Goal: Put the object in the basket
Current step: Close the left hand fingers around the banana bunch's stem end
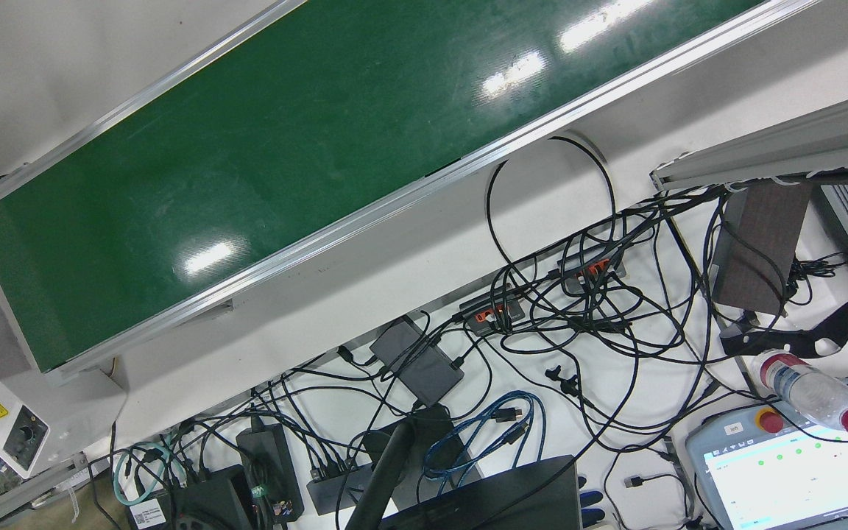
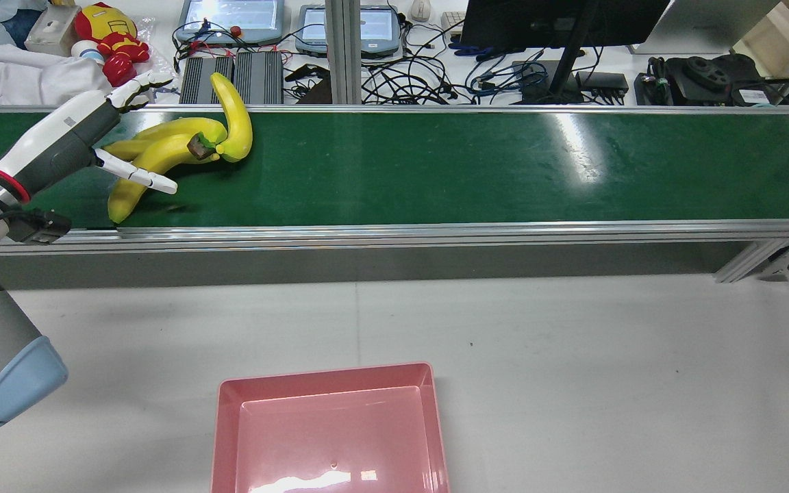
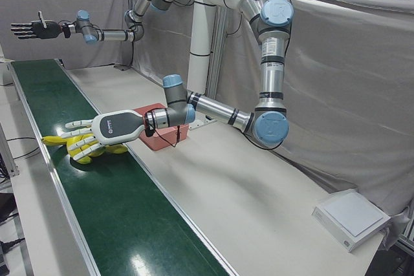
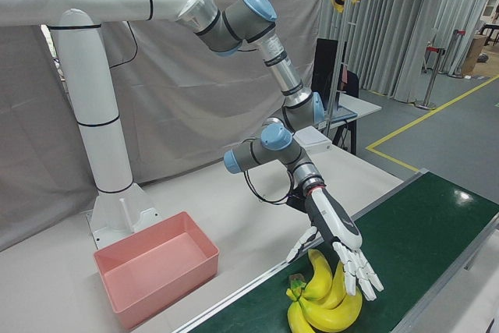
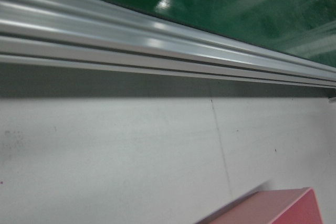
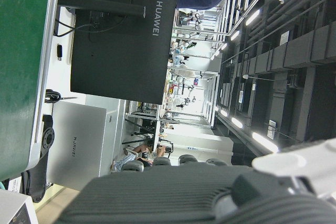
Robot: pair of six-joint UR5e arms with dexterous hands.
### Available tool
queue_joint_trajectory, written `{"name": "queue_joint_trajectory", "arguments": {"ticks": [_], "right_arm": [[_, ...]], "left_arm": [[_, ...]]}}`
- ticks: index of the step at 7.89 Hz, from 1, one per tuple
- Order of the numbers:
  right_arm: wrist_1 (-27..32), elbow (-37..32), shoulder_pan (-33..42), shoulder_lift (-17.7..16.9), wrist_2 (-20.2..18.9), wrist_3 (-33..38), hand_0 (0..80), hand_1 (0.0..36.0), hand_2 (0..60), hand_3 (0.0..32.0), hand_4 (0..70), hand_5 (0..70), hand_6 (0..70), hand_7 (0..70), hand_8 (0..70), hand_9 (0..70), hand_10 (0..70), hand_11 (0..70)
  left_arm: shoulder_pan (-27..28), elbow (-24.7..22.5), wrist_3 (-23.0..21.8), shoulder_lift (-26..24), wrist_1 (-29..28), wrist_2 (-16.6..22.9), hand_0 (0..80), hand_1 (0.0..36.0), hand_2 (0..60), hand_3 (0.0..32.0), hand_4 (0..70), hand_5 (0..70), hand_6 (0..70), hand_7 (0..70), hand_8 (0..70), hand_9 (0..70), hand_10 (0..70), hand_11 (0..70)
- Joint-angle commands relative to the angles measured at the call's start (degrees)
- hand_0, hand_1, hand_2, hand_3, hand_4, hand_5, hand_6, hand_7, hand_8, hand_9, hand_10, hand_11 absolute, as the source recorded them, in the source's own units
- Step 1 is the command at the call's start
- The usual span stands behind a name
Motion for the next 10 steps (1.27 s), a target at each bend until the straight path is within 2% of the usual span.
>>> {"name": "queue_joint_trajectory", "arguments": {"ticks": [1, 3, 4, 5, 6, 7, 8, 9, 10], "right_arm": [[0.0, 0.1, 0.0, 0.0, 0.0, 0.0, 0.0, 0.0, 0.0, 0.0, 0.0, 0.0, 0.0, 0.0, 0.0, 0.0, 0.0, 0.0], [0.0, 0.1, 0.0, 0.0, 0.0, 0.0, 0.0, 0.0, 0.0, 0.0, 0.0, 0.0, 0.0, 0.0, 0.0, 0.0, 0.0, 0.0], [0.0, 0.1, 0.0, 0.0, 0.0, 0.0, 0.0, 0.0, 0.0, 0.0, 0.0, 0.0, 0.0, 0.0, 0.0, 0.0, 0.0, 0.0], [0.0, 0.0, 0.0, 0.0, 0.0, 0.0, 0.0, 0.0, 0.0, 0.0, 0.0, 0.0, 0.0, 0.0, 0.0, 0.0, 0.0, 0.0], [0.0, 0.1, 0.0, 0.0, 0.0, 0.0, 0.0, 0.0, 0.0, 0.0, 0.0, 0.0, 0.0, 0.0, 0.0, 0.0, 0.0, 0.0], [0.0, 0.1, 0.0, 0.0, 0.0, 0.0, 0.0, 0.0, 0.0, 0.0, 0.0, 0.0, 0.0, 0.0, 0.0, 0.0, 0.0, 0.0], [0.0, 0.1, 0.0, 0.0, 0.0, 0.0, 0.0, 0.0, 0.0, 0.0, 0.0, 0.0, 0.0, 0.0, 0.0, 0.0, 0.0, 0.0], [0.0, 0.1, 0.1, 0.0, 0.0, 0.0, 0.0, 0.0, 0.0, 0.0, 0.0, 0.0, 0.0, 0.0, 0.0, 0.0, 0.0, 0.0], [0.0, 0.1, 0.1, 0.0, 0.0, 0.0, 0.0, 0.0, 0.0, 0.0, 0.0, 0.0, 0.0, 0.0, 0.0, 0.0, 0.0, 0.0]], "left_arm": [[0.0, 4.6, -0.1, -0.1, -3.1, 0.1, 57.7, 21.3, 6.2, 17.2, 1.4, 16.4, 0.8, 7.1, 9.8, 10.7, 2.9, 6.8], [0.0, 6.3, 0.0, -0.1, -3.9, 0.1, 58.2, 21.8, 7.2, 16.6, 2.1, 16.0, 0.8, 7.1, 9.8, 10.9, 3.0, 7.0], [0.1, 6.6, 0.0, -0.1, -4.1, 0.1, 58.6, 22.1, 9.8, 11.2, 8.2, 18.7, 1.7, 8.0, 11.1, 13.1, 4.7, 9.2], [0.2, 6.6, 0.1, 0.0, -3.9, 0.0, 56.5, 24.5, 29.6, 2.0, 15.7, 38.0, 5.3, 13.8, 15.9, 21.5, 12.1, 19.8], [0.2, 6.6, 0.1, 0.0, -3.6, 0.0, 55.0, 27.4, 52.0, 0.0, 18.8, 70.0, 14.3, 34.7, 28.9, 40.5, 24.9, 38.2], [0.1, 6.6, 0.2, 0.0, -3.1, -0.1, 54.3, 28.3, 60.0, 0.0, 24.0, 70.0, 24.8, 55.0, 41.8, 55.8, 36.1, 52.6], [-0.2, 6.2, 0.0, -0.1, -2.8, 0.0, 53.7, 28.7, 60.0, 0.0, 33.3, 70.0, 36.8, 70.0, 50.2, 67.1, 45.2, 65.0], [-0.2, 5.8, -0.5, -0.1, -2.8, 0.2, 51.2, 29.2, 60.0, 0.0, 37.1, 70.0, 43.6, 70.0, 55.5, 70.0, 48.9, 69.9], [-0.3, 3.6, -1.3, -0.2, -2.3, 1.0, 48.3, 24.7, 60.0, 0.0, 33.1, 70.0, 43.5, 70.0, 56.6, 70.0, 49.0, 69.7]]}}
